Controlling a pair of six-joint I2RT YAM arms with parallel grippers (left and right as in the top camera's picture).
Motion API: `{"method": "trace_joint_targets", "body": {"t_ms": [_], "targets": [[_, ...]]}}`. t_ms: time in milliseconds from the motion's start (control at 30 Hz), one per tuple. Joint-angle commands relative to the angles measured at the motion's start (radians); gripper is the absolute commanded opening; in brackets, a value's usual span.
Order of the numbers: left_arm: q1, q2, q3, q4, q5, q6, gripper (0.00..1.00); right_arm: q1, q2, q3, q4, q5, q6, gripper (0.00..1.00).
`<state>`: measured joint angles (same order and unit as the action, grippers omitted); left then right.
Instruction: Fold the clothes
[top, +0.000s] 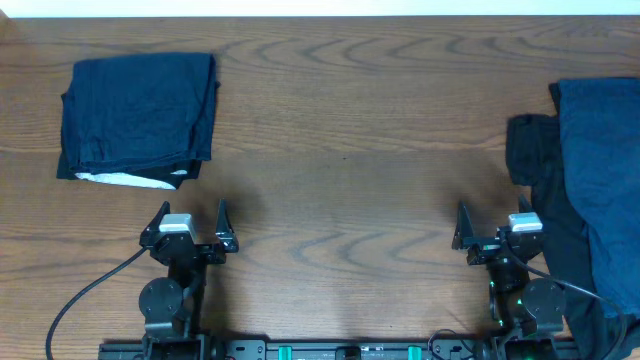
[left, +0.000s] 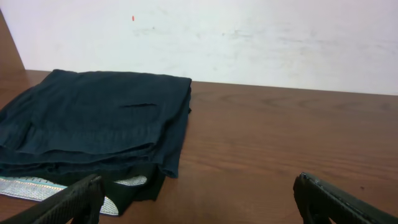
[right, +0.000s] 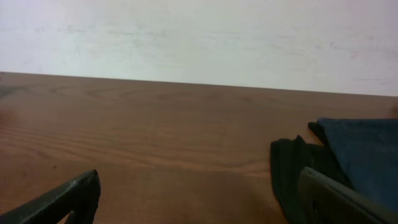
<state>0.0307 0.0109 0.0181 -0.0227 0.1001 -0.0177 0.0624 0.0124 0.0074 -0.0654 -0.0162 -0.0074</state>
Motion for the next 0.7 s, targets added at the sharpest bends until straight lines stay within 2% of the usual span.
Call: {"method": "trace_joint_targets", "body": {"t_ms": [0,167,333,500,667], "targets": [[-0.004,-0.006,-0.014,-0.037,0.003,0.014,0.98,0.010,-0.003,-0.002,-0.003,0.032,0.010,0.99],[-0.004,-0.006,-0.014,-0.037,0.003,0.014,0.98,0.010,-0.003,-0.002,0.056,0.059,0.011,0.99],[-0.004,-0.006,-0.014,-0.037,0.003,0.014,0.98,0.010,-0.003,0.056,-0.002,0.057,0.011,0.99],[-0.004,-0.006,-0.014,-0.037,0.003,0.014,0.98,0.010,0.034,0.221,-0.054,0.058,0.057,0.99],[-0.004,-0.006,-0.014,-0.037,0.003,0.014,0.98,0.010,0.191,0.409,-0.055,0.079,0.105,0.99]]}}
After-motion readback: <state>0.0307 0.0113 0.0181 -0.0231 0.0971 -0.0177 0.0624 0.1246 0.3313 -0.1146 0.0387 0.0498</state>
